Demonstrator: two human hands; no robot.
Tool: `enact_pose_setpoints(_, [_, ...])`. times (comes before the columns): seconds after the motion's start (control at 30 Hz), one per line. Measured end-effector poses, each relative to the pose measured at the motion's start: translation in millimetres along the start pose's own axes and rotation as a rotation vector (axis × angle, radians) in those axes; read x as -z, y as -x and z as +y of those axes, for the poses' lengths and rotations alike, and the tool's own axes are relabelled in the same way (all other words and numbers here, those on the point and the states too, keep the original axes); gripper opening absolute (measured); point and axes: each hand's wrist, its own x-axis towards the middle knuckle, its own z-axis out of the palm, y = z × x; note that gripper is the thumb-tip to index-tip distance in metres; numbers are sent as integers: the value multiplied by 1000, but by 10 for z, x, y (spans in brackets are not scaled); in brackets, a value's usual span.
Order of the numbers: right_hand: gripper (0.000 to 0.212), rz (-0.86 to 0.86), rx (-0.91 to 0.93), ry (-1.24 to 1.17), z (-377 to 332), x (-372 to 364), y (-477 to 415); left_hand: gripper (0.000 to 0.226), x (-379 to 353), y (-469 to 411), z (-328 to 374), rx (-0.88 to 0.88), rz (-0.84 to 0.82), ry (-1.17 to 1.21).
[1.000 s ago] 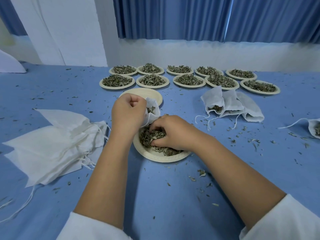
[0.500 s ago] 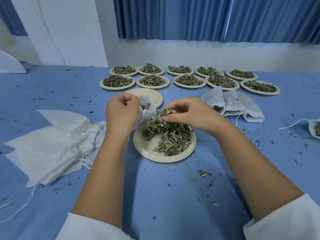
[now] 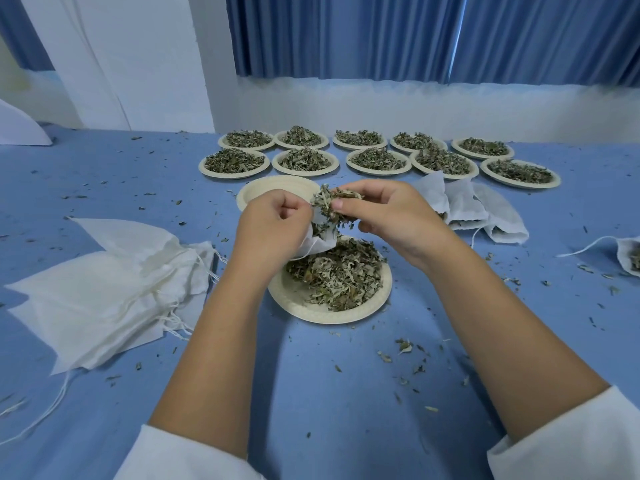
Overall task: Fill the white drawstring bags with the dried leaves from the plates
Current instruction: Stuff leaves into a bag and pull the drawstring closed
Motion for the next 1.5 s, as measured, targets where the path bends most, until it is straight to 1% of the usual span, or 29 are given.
enact_pose_setpoints(0.1, [12,-51,20,34,27,-60,11,19,-5,7,20,32,6,50])
enact_pose_setpoints(0.23, [12,-22,53,224,41,-96,27,21,0,-9,18,68,32,75])
enact_pose_setpoints(0.33, [19,-4,106,357,48,-102,38,17,-21,-26,-1,86,48,78])
enact_pose_setpoints(0.47, [13,7,139,552,75,-136,33,14,-59,-16,-19,45,31,46])
enact_pose_setpoints(0.63, [17,-22,214,783,93,-192,48,17,-126,-14,-53,11,-12,0])
enact_pose_setpoints(0.7, [21,-21,235,831,95,-212,46,17,-137,-11,-60,17,-23,-9])
enact_pose_setpoints(0.73, [22,-19,235,821,93,-217,50,17,-137,-10,-59,20,-26,-5])
enact_pose_setpoints(0.8, [22,-23,186,691,66,-204,54,18,-126,-7,-54,24,-25,15])
enact_pose_setpoints(0.87, [18,-61,85,492,26,-161,58,19,-109,-5,-41,36,-13,34])
enact_pose_setpoints(0.97, [21,-141,-98,168,-14,-125,53,21,-100,-9,-39,40,-13,51])
enact_pose_setpoints(1.0, [20,-145,-137,52,-3,-134,38,20,-97,-12,-41,40,-9,51])
enact_pose_setpoints(1.03, [18,-125,-146,-15,9,-151,23,19,-96,-13,-43,44,-2,55])
enact_pose_setpoints(1.17, [10,35,-101,-81,123,-269,12,15,-99,-8,-37,37,19,68])
enact_pose_setpoints(1.23, [10,59,-120,-113,197,-336,10,15,-101,-5,-28,15,38,46])
enact_pose_setpoints(1.3, [4,94,-128,-92,236,-369,7,15,-97,0,-19,15,32,40])
enact_pose_setpoints(1.33, [5,117,-137,-93,238,-368,-3,15,-90,1,-14,29,21,56])
enact_pose_setpoints(1.37, [14,135,-157,-97,245,-353,-21,15,-80,3,-8,47,5,89])
enact_pose_setpoints(1.4, [23,131,-198,-117,234,-337,-29,16,-69,7,4,65,-13,132])
enact_pose_setpoints(1.43, [27,96,-249,-151,219,-318,-36,15,-59,11,15,77,-32,176])
enact_pose_setpoints(1.5, [22,-47,-329,-304,190,-296,-36,16,-49,20,39,88,-60,227])
